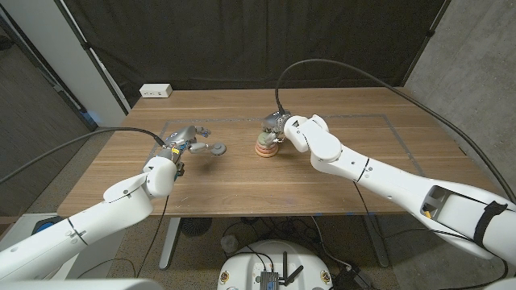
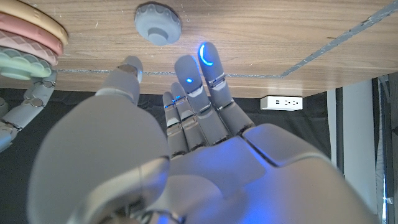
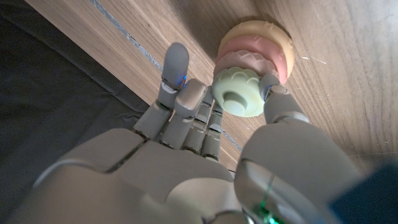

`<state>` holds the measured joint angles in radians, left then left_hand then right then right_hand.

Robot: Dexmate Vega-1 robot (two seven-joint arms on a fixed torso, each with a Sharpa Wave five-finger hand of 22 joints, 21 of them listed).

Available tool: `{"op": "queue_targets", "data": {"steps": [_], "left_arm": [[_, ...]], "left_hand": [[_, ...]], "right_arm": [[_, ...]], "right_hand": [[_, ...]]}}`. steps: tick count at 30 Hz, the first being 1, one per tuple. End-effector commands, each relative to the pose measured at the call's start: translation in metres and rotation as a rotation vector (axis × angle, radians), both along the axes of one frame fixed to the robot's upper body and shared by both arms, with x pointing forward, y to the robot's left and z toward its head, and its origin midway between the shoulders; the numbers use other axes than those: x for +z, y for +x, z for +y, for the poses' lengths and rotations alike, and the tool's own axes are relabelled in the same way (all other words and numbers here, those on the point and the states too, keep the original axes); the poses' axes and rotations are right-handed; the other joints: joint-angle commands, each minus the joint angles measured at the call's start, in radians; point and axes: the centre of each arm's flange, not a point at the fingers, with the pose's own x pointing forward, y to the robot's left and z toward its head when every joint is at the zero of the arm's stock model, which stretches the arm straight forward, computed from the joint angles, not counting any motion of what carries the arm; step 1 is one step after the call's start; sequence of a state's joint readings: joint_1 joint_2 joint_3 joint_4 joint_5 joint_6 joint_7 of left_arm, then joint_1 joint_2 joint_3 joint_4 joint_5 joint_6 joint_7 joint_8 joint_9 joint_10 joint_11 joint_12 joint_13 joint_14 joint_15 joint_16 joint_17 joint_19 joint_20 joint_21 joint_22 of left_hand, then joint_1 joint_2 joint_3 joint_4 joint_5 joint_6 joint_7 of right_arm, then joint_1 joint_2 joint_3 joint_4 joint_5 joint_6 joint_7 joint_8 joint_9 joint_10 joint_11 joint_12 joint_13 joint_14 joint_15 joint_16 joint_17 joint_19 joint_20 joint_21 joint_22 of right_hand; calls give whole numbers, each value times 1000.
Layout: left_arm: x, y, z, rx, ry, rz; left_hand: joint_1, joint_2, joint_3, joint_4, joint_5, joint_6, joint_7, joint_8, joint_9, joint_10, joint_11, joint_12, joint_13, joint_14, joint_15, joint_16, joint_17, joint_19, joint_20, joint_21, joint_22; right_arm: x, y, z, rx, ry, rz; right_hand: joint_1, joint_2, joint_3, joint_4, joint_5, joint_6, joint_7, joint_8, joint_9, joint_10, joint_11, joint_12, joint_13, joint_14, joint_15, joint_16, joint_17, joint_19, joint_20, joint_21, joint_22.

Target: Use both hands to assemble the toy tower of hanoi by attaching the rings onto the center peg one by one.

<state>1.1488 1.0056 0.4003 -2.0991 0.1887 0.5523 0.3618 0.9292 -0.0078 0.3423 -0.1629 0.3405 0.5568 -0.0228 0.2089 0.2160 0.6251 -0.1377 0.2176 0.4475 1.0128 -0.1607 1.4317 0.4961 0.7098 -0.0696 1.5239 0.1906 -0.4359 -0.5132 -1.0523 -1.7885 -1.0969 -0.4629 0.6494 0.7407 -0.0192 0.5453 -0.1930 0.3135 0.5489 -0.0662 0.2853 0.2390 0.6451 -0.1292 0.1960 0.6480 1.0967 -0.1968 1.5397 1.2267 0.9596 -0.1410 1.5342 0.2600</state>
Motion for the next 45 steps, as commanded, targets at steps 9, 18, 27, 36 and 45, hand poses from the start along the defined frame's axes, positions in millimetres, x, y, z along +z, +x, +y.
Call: {"op": "queue_targets", "data": {"steps": [9,18,27,36,45], "left_arm": [[0,1,1,0,-3,-2],[1,1,1,1,-1,-4],[4,2,1,3,4,-6],[5,3,1,2,7,2],[6,5,1,1,8,0]], "left_hand": [[4,8,8,0,1,5,1,-4,5,10,-6,-3,4,3,-59,9,-1,6,-136,6,3],[4,9,9,0,1,6,1,-4,5,9,-6,-4,5,3,-59,9,0,6,-136,6,3],[3,9,10,0,1,9,-2,-3,5,12,-6,-3,5,3,-58,10,0,6,-136,6,3],[1,9,11,1,1,18,-5,-1,5,20,-10,0,6,5,-58,12,1,7,-136,6,3],[-1,11,12,1,1,20,-6,-1,6,24,-12,0,7,3,-59,10,0,8,-136,6,3]], "right_arm": [[3,3,0,-47,-34,43],[6,2,-3,-50,-41,59],[7,1,-3,-52,-48,54],[7,2,-3,-56,-51,55],[9,0,-4,-56,-38,45]], "right_hand": [[-16,2,39,30,8,42,-53,12,41,7,-35,-7,3,-31,-20,-18,-8,-13,-75,-5,-3],[-30,-14,33,32,5,-34,-45,-14,52,-67,-8,-17,-9,-27,-19,-11,2,-10,-75,0,-1],[-61,-56,20,33,-7,-114,-24,-54,45,-144,4,-19,-21,-53,-19,-21,-3,-27,-74,-7,-5],[-72,-76,16,33,-26,-179,9,-74,49,-207,42,-17,-30,-79,-19,-36,-7,-41,-74,-12,-8],[-66,-84,19,29,-41,-223,41,-79,57,-246,58,-14,-37,-106,-20,-55,-17,-54,-74,-15,-10]]}}
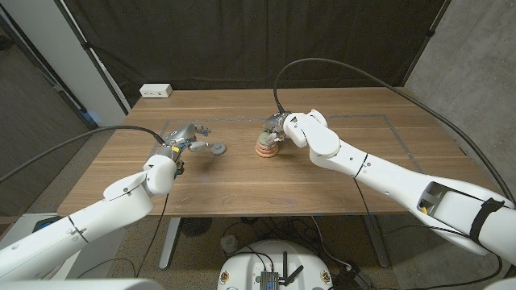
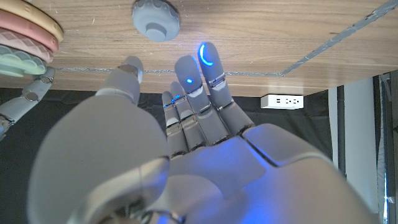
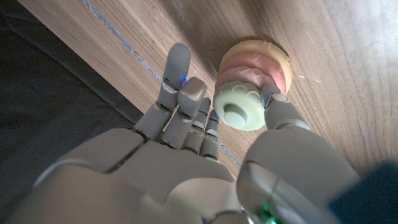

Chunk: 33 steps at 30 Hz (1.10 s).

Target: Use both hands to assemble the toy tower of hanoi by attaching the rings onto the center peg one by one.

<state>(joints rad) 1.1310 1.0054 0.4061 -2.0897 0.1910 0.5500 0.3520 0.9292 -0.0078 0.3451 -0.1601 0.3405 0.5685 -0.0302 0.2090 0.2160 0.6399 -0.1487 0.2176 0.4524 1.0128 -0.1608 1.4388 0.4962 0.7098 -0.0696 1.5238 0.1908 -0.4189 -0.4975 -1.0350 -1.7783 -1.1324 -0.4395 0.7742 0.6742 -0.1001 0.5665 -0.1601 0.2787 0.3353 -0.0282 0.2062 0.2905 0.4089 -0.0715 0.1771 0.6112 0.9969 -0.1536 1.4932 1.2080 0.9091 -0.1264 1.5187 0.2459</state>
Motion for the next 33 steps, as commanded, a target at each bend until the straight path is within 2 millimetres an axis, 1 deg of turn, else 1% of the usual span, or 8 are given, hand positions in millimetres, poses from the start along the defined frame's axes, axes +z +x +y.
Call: {"op": "queue_targets", "data": {"steps": [1,9,13,19,29,33], "left_arm": [[1,2,0,1,2,1],[4,1,2,3,4,-4],[7,1,4,3,7,-11],[7,1,8,8,5,-12],[9,1,14,20,-9,-19],[9,1,14,21,-11,-17]], "left_hand": [[0,11,10,-2,1,9,2,-1,6,11,-1,1,3,5,-58,5,2,8,-136,6,3],[-1,11,11,-3,1,8,2,-2,6,7,0,-2,3,4,-58,5,2,7,-136,6,3],[-1,11,12,-3,2,8,2,-2,6,7,0,-2,4,3,-58,5,2,6,-136,5,3],[-2,11,13,-3,2,9,1,-2,6,9,0,-1,5,2,-58,5,2,7,-136,6,3],[-2,10,15,-4,2,10,0,-3,7,9,-2,-3,6,3,-58,6,2,8,-136,6,3],[-2,10,15,-4,2,7,1,-4,7,1,2,-7,6,2,-58,6,2,8,-136,6,3]], "right_arm": [[3,-2,-1,-3,13,-13],[7,-8,-9,-21,37,-16],[8,-12,-13,-29,51,-20],[6,-12,-18,-50,58,-12],[10,-22,-38,-59,143,-48],[10,-24,-47,-66,184,-59]], "right_hand": [[1,-3,-2,-4,-7,-10,3,1,6,-13,1,5,-1,-8,-63,-10,1,-6,-89,-2,2],[5,-4,-1,-4,-15,-17,5,3,9,-21,13,9,-4,-26,-63,-26,-9,-15,-88,-5,-1],[7,-3,0,-4,-18,-18,3,6,10,-20,14,12,-5,-30,-63,-30,-10,-20,-88,-7,-3],[15,0,1,-4,-23,-15,-1,11,13,-20,12,17,-7,-34,-63,-35,-11,-23,-88,-5,-3],[22,4,3,-4,-27,-5,-7,19,16,-14,9,22,-9,-34,-63,-36,-9,-24,-88,-3,-4],[28,11,4,-3,-29,12,-11,28,19,-5,9,25,-12,-35,-64,-41,-13,-25,-88,-1,-4]]}}
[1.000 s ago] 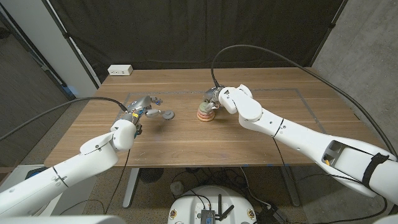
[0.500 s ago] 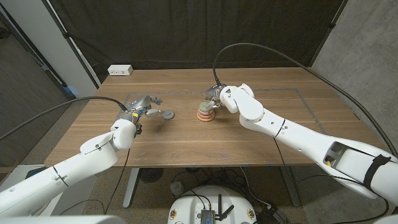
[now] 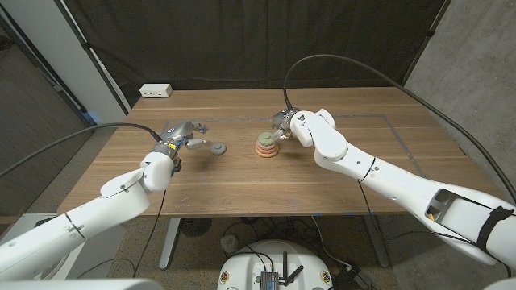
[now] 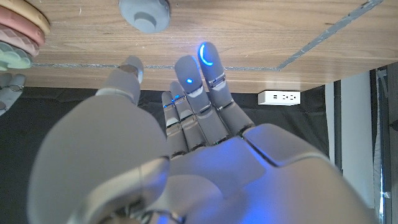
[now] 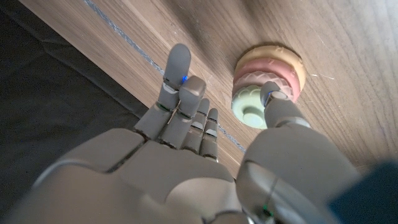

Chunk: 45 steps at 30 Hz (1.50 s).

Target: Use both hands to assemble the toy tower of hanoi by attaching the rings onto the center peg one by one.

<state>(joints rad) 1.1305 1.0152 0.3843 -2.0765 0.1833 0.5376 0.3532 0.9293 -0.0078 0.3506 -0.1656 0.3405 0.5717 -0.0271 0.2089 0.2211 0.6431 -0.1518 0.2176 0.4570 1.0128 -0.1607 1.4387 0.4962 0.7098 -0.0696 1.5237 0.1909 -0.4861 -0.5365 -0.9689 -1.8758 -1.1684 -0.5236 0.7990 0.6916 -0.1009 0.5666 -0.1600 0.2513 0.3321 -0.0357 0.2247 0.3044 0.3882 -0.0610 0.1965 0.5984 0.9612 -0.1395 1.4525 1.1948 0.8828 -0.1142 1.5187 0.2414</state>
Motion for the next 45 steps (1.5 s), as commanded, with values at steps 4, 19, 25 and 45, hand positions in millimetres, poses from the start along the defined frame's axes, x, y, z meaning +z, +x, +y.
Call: {"op": "queue_targets", "data": {"steps": [4,19,25,45], "left_arm": [[1,-2,2,13,-13,-8],[2,-13,-5,38,-33,-27],[4,-14,-9,37,-23,-30],[3,-23,-13,60,-32,-47]], "left_hand": [[-1,9,10,1,2,-3,0,-7,2,-7,8,-9,1,1,-58,6,1,8,-136,6,3],[0,6,11,0,2,-13,1,-9,2,-14,6,-9,5,-1,-58,6,0,6,-137,6,3],[1,4,11,-1,2,-19,3,-11,2,-20,6,-10,6,-2,-58,6,-1,4,-137,6,3],[2,2,11,1,1,-23,0,-8,3,-22,1,-7,10,-3,-58,6,-3,2,-137,8,4]], "right_arm": [[3,-11,-32,-9,134,-56],[0,-18,-65,33,290,-130],[-6,-21,-84,29,359,-170],[-21,-28,-122,47,484,-266]], "right_hand": [[14,17,5,-2,-3,25,-3,15,8,22,-8,10,1,4,-78,0,2,1,-100,-1,-1],[40,43,14,-5,1,81,-16,47,24,73,-38,28,10,30,-78,16,16,17,-101,12,-1],[48,48,17,-6,3,89,-19,52,27,86,-47,31,12,40,-78,24,21,22,-102,15,0],[73,60,25,-9,12,111,-33,64,34,99,-61,28,15,53,-78,35,23,32,-101,21,1]]}}
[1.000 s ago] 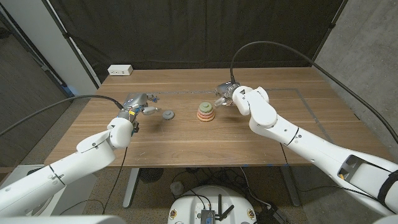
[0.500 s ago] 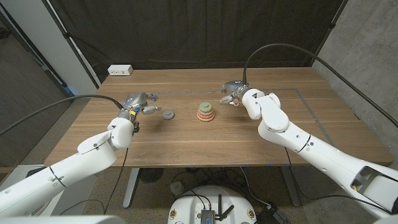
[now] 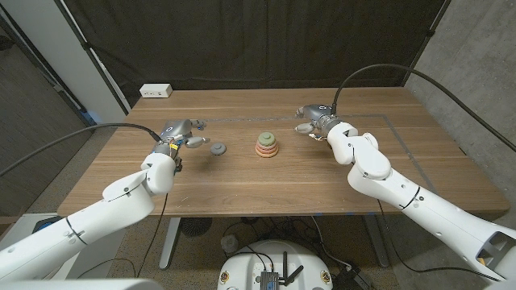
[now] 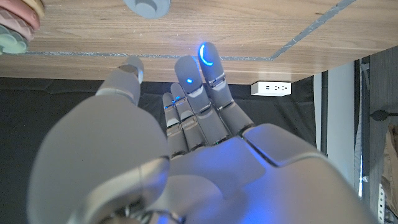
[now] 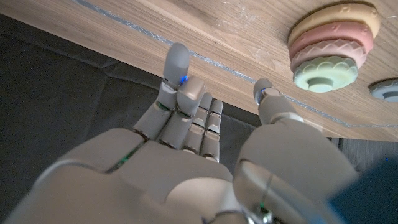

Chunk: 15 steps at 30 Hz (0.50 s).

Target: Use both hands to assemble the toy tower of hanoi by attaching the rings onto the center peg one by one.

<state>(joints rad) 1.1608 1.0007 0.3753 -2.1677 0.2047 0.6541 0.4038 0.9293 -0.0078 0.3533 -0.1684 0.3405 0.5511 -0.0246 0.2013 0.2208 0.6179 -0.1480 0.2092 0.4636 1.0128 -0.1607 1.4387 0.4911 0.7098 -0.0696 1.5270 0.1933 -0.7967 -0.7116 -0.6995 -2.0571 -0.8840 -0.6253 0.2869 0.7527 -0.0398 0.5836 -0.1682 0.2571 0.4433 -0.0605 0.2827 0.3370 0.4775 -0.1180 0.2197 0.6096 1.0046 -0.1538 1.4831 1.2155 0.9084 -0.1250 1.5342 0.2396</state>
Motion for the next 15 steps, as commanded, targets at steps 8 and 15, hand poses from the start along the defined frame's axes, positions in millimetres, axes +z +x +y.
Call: {"op": "queue_targets", "data": {"steps": [8,15], "left_arm": [[-4,-5,-4,6,-15,-19],[-5,-9,-4,13,-17,-27]], "left_hand": [[4,-1,9,3,0,-34,4,-11,2,-32,-1,-11,2,-6,-58,6,2,-1,-137,4,2],[5,-3,8,3,0,-53,8,-15,1,-51,7,-15,2,-10,-58,5,1,-4,-137,4,2]], "right_arm": [[-13,-7,-34,-34,115,-61],[-17,-7,-44,-56,121,-73]], "right_hand": [[15,-1,9,0,8,2,-13,6,0,17,-8,7,7,14,-63,9,4,8,-90,7,4],[17,0,9,1,10,9,-13,7,-2,25,-14,9,10,16,-63,10,4,7,-90,6,3]]}}
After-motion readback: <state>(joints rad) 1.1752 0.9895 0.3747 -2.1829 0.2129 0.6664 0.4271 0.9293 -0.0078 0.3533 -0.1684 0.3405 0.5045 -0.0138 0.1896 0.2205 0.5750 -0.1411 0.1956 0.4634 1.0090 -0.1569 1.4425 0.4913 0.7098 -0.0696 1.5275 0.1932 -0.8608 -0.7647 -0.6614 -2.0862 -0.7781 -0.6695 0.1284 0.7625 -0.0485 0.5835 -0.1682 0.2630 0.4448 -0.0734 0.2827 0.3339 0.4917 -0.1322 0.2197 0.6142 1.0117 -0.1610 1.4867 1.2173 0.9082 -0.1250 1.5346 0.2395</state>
